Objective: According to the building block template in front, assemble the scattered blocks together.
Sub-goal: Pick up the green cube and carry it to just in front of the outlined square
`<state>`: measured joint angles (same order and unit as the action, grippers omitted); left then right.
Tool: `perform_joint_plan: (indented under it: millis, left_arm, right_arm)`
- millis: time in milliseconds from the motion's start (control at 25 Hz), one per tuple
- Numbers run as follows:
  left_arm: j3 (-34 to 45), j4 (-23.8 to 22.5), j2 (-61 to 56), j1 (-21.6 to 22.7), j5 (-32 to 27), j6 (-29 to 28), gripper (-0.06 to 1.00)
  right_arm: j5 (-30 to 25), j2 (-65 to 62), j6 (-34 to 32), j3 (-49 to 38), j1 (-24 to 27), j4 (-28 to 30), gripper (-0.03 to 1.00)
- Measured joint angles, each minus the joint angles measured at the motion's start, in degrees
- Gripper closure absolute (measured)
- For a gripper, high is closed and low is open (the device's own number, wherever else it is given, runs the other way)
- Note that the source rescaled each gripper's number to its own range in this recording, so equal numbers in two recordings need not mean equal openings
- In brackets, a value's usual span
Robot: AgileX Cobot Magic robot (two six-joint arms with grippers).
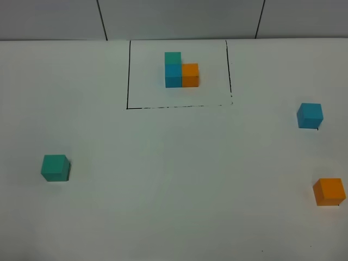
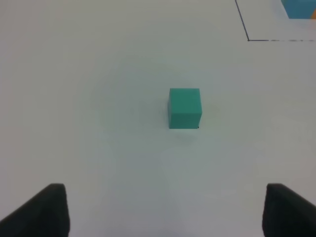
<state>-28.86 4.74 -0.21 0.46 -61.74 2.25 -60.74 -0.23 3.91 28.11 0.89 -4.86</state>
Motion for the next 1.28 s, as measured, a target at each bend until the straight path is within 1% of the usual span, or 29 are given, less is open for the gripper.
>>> perform_joint_plan:
  millis: [280, 680, 1280]
  left_arm:
    - [0.0, 0.0, 0.0, 0.0, 0.0, 0.0, 0.27]
    - [0.0, 0.0, 0.0, 0.0, 0.0, 0.0, 0.27]
    - [0.0, -0.18, 0.0, 0.0, 0.0, 0.0, 0.27]
  right_arm:
    - [0.0, 0.0, 0.05, 0.0, 0.0, 0.0, 0.01]
    - [0.0, 0.0, 0.05, 0.0, 0.0, -0.02, 0.02]
    - [0.0, 0.0, 0.01, 0.0, 0.0, -0.18, 0.06]
